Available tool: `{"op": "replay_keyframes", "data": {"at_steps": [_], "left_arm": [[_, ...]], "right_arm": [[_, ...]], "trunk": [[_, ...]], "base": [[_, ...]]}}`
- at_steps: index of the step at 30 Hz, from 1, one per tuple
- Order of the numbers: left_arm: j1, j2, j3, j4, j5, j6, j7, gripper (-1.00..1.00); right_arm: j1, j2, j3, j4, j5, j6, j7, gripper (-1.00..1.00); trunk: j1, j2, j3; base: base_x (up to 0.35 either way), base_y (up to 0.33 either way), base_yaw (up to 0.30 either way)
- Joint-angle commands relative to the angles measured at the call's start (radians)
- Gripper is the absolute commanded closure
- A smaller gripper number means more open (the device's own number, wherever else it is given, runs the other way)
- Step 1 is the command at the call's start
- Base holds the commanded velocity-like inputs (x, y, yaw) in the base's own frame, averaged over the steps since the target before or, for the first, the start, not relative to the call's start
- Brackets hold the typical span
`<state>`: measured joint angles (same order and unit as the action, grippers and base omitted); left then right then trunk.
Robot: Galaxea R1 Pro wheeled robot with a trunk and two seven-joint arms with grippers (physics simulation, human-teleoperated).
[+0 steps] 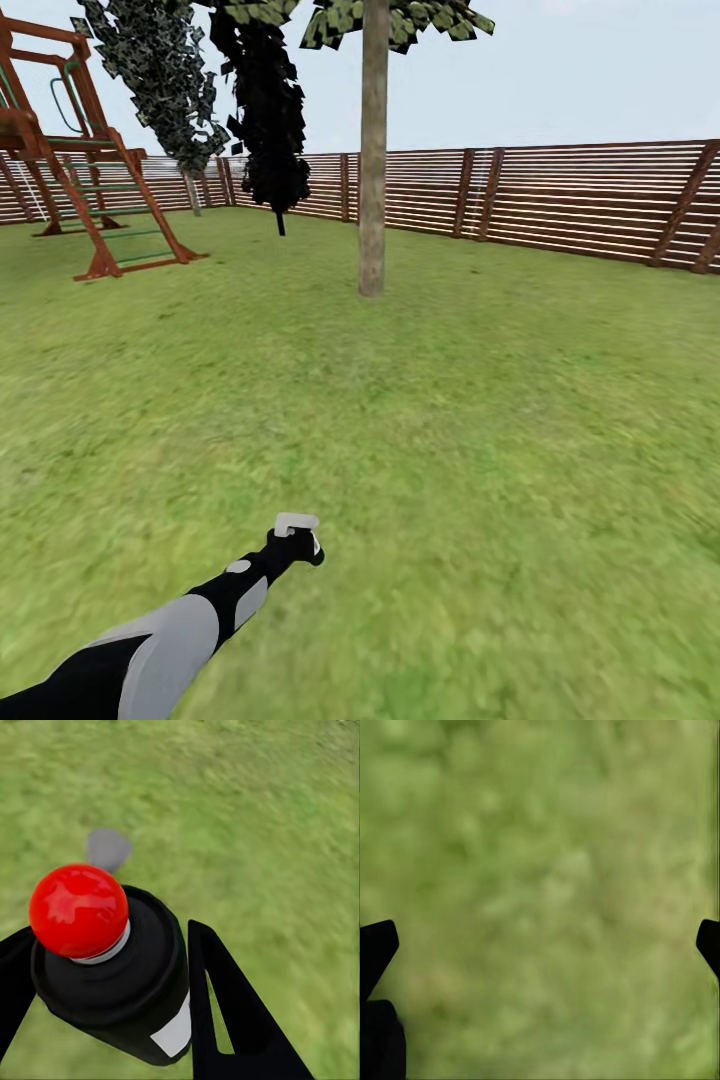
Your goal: In the garden, pick up the pesticide atomizer on the floor and spray pesticide onto both trees until each tree trunk is fully covered.
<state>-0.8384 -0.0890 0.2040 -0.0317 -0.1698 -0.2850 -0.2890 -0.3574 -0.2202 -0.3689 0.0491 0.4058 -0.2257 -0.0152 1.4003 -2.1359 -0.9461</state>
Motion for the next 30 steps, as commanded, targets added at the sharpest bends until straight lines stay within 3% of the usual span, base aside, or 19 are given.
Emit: {"op": "replay_keyframes", "data": {"at_steps": [1,10,30], "left_arm": [[-0.001,0.000,0.009,0.000,-0.010,-0.003,-0.002,1.00],[-0.001,0.000,0.009,0.000,-0.010,-0.002,-0.001,1.00],[-0.001,0.000,0.009,0.001,-0.010,-0.001,-0.001,1.00]], "right_arm": [[-0.002,-0.001,-0.008,0.005,0.008,-0.007,-0.002,-1.00],[-0.002,-0.001,-0.008,0.005,0.010,-0.006,-0.002,-1.00],[-0.002,0.002,-0.007,0.005,0.011,-0.006,-0.001,-1.00]], "trunk": [[0.000,0.000,-0.001],[0.000,0.000,-0.001],[0.000,0.000,-0.001]], "base": [[0.345,-0.111,0.000],[0.345,-0.101,0.000],[0.349,-0.004,0.000]]}}
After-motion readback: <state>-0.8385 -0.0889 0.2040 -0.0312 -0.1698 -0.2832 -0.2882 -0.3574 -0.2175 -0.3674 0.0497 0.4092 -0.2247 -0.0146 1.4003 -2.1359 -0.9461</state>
